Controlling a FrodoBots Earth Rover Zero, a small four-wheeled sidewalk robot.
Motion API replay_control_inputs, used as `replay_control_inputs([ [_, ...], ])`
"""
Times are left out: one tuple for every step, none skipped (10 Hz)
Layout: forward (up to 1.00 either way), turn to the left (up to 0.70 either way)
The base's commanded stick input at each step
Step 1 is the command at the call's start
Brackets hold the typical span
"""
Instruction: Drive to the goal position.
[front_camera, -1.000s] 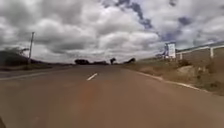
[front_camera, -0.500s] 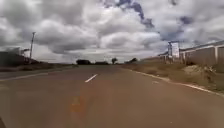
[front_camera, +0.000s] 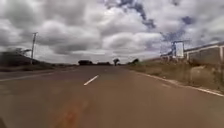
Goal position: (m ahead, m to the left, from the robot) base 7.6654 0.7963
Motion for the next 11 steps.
replay_control_inputs([
  [0.85,0.0],
  [0.85,0.0],
  [0.85,0.0],
  [0.85,0.0],
  [0.85,0.0],
  [0.85,0.0],
  [0.85,0.0],
  [0.85,0.0],
  [0.85,0.0],
  [0.85,0.0],
  [0.85,0.0],
])
